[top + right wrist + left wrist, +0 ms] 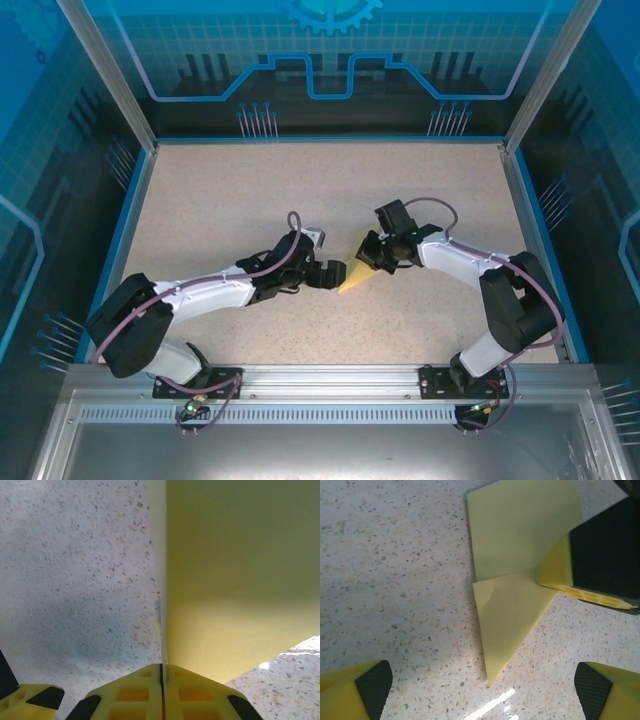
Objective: Fold a paper plane with a square sheet of paper (pick it up from the middle)
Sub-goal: Fourth fold the wing at the center of the table.
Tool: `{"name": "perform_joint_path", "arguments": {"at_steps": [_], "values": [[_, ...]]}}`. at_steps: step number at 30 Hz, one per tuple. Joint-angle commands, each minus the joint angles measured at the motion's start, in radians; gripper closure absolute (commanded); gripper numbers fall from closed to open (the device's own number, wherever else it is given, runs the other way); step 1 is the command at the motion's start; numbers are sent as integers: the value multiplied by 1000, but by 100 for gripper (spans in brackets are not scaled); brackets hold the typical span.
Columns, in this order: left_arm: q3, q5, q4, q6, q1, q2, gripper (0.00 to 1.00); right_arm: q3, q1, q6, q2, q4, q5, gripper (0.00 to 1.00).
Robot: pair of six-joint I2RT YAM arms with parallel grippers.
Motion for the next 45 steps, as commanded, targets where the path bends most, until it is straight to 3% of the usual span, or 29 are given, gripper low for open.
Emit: {"name": "perform_joint_path", "arguments": {"at_steps": [1,9,23,35,42,45], "values": [[-61,-14,125,83,-9,-11,4,26,-6,14,27,-33,-43,93],[-135,-13,295,270,-67,-11,7,23,-31,31,34,-42,-80,93],[-94,-63,590,539,-133,253,25,21,-81,54,60,-33,-184,93],[-82,-85,646,621,-133,322,43,22,-95,63,63,-42,-228,92],[-82,-99,650,629,-133,337,64,21,-103,71,62,-56,-245,90],[-90,-114,660,631,-133,338,68,18,-107,72,60,-59,-253,88]]}}
